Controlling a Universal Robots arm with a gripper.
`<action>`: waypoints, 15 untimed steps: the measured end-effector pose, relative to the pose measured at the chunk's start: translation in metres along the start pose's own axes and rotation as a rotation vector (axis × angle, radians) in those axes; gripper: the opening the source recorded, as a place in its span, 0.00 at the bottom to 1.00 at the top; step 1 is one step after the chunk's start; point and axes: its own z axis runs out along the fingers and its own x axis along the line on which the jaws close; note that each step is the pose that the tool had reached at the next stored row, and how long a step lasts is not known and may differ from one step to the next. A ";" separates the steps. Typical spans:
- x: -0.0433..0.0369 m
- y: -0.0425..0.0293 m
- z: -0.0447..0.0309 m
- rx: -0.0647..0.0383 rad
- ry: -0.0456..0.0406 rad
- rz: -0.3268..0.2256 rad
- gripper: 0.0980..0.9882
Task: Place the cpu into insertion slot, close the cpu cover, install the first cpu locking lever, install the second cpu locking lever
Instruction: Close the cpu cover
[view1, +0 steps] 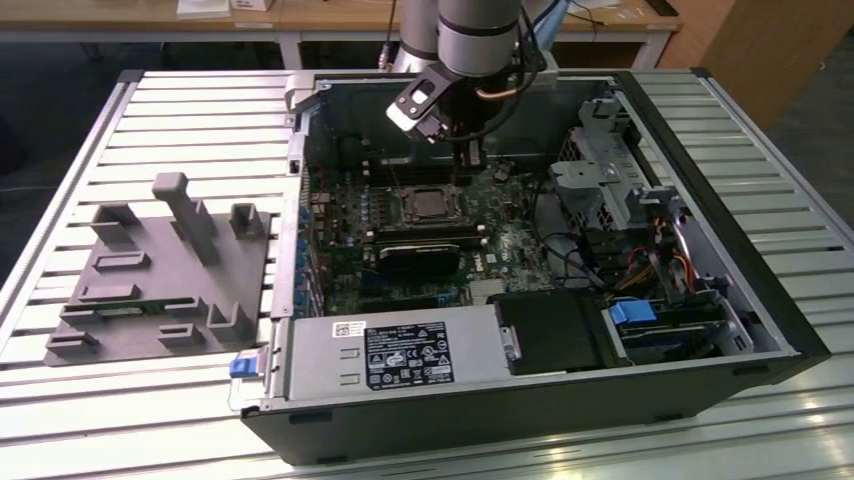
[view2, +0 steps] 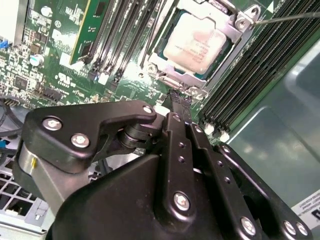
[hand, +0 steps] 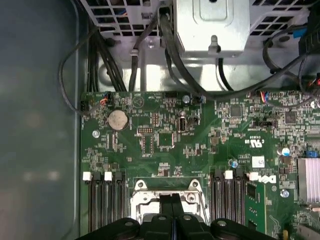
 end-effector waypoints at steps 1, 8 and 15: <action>-0.0001 -0.0010 0.0003 0.000 0.0000 0.000 0.01; -0.0015 -0.0107 0.0023 0.000 0.0000 0.000 0.01; -0.0023 -0.0221 0.0047 0.000 -0.0004 0.000 0.01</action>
